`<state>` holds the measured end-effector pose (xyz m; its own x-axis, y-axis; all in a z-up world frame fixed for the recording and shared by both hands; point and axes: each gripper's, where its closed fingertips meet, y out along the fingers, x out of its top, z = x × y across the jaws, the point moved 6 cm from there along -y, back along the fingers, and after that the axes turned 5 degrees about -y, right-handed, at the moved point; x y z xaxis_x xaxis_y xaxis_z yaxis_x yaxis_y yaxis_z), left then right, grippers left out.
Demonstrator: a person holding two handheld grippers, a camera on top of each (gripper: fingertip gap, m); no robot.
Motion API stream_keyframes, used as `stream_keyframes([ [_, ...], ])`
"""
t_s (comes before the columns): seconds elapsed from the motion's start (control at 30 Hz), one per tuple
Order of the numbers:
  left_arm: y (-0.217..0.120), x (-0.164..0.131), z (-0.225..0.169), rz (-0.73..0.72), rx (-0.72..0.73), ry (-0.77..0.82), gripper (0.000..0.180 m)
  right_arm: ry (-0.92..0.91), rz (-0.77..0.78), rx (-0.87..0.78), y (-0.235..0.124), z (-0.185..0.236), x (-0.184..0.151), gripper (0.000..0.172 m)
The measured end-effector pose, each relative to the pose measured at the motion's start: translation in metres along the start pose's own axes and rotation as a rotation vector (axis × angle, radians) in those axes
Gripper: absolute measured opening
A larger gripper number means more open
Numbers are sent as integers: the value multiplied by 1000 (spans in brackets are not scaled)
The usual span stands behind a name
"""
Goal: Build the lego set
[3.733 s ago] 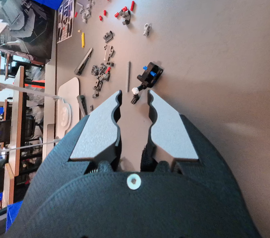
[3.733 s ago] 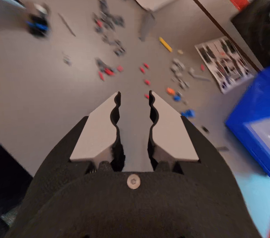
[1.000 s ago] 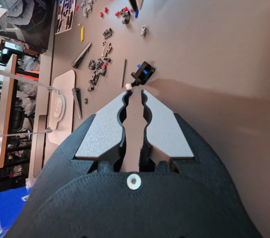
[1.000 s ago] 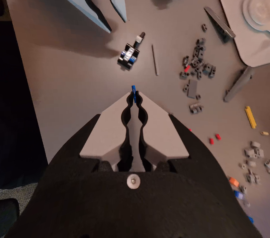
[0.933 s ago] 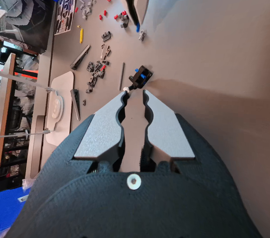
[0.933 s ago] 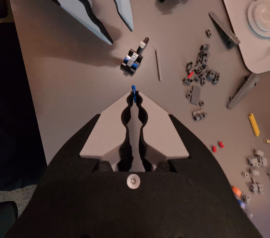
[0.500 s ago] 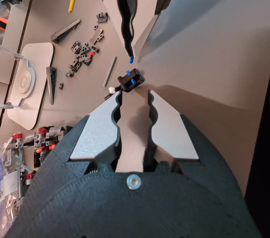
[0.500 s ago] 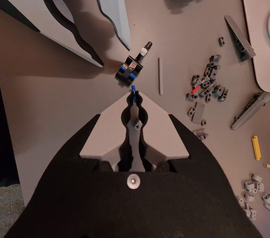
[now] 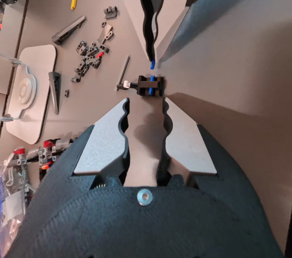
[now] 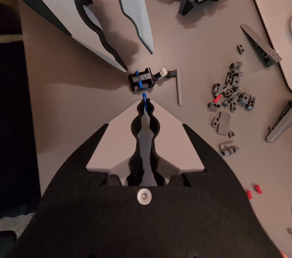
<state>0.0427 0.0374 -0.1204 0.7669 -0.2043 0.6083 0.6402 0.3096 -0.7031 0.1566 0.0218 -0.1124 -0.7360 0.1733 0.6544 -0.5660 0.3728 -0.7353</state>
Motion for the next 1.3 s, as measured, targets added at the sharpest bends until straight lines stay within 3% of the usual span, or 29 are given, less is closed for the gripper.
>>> stream_keyframes([
  [0.03,-3,3,1,-38,16,18,38,25,-31,16,-3,0,1,1],
  [0.2,-19,25,-8,-243,130,215,25,139,-183,117,-18,-2,8,1],
  [0.37,-19,37,-20,-296,286,523,18,175,-219,204,-24,0,14,1],
  [0.73,-15,38,-21,-286,325,619,2,196,-235,262,-26,0,22,1],
  [0.83,-15,37,-17,-284,317,572,2,140,-253,179,-30,-3,25,8],
  [1.0,-16,35,-4,-273,212,403,2,-187,-216,-109,-43,-1,25,11],
  [1.1,-18,35,-1,-291,101,302,2,-346,-225,-144,-40,11,29,8],
  [1.3,-23,40,3,-342,-16,197,2,-259,-346,-73,-44,7,26,11],
])
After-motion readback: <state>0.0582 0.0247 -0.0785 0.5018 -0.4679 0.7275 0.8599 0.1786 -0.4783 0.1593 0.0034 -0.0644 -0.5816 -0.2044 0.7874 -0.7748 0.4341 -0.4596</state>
